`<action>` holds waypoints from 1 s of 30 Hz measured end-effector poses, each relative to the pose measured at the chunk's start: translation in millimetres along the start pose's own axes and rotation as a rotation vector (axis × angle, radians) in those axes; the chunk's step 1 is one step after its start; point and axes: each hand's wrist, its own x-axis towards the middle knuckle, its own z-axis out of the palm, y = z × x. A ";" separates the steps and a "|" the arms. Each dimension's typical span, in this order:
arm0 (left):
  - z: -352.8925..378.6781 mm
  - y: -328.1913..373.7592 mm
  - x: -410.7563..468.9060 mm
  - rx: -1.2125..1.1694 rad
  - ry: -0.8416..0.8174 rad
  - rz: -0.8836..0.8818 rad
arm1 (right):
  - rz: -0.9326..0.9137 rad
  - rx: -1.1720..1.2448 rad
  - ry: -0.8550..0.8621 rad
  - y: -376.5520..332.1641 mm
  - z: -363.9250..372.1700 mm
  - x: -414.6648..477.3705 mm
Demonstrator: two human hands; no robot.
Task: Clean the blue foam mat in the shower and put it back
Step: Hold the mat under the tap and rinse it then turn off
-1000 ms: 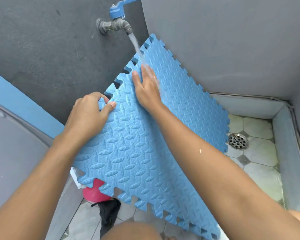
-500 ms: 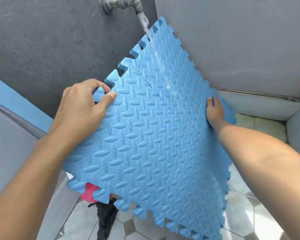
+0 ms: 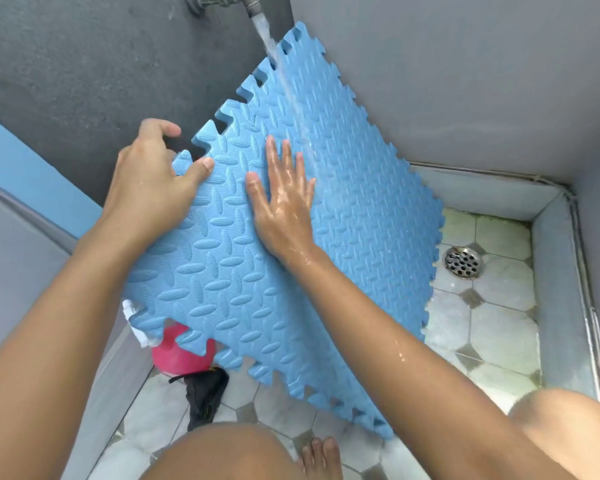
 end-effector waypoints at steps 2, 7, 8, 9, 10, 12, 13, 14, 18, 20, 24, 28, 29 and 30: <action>-1.2 1.0 -0.7 -0.015 -0.004 -0.009 | -0.087 0.003 -0.008 -25.5 10.1 -38.8; -2.8 -0.5 -2.9 -0.036 -0.024 -0.018 | -0.073 -0.146 -0.048 36.7 11.6 -123.5; -2.5 -1.0 -3.5 -0.039 -0.027 -0.021 | 0.003 -0.169 -0.036 69.1 3.7 -131.9; -2.4 -1.5 -4.0 -0.041 -0.028 -0.020 | 0.116 -0.201 -0.013 105.5 -7.0 -140.1; -2.1 -1.9 -4.6 -0.041 -0.028 -0.018 | 0.267 -0.234 0.030 141.3 -20.9 -148.3; -1.8 -2.2 -5.3 -0.042 -0.025 -0.012 | 0.642 -0.229 0.155 199.0 -52.1 -164.3; -1.8 -2.1 -4.9 -0.043 -0.024 -0.012 | 0.805 -0.203 0.203 214.1 -63.0 -168.1; -2.4 -1.9 -3.8 -0.044 -0.024 -0.014 | 0.895 -0.186 0.214 219.8 -66.9 -168.5; -5.2 2.0 0.6 -0.055 -0.024 -0.005 | 0.734 -0.155 0.141 179.3 -47.2 -139.2; -4.9 0.6 1.7 -0.050 -0.025 0.002 | 0.574 -0.095 0.093 142.5 -34.4 -109.4; -3.8 -3.0 3.3 -0.047 -0.036 -0.005 | 0.236 -0.005 0.027 41.7 -10.0 -41.7; -4.9 -5.6 6.3 -0.061 -0.029 0.000 | 0.005 -0.033 -0.032 -53.6 14.3 -8.8; -4.9 -6.7 7.0 -0.065 -0.025 0.007 | -0.031 -0.044 -0.037 -61.8 17.9 -9.6; -4.6 -7.8 7.3 -0.070 -0.024 0.012 | -0.056 -0.056 -0.036 -60.7 19.3 -12.8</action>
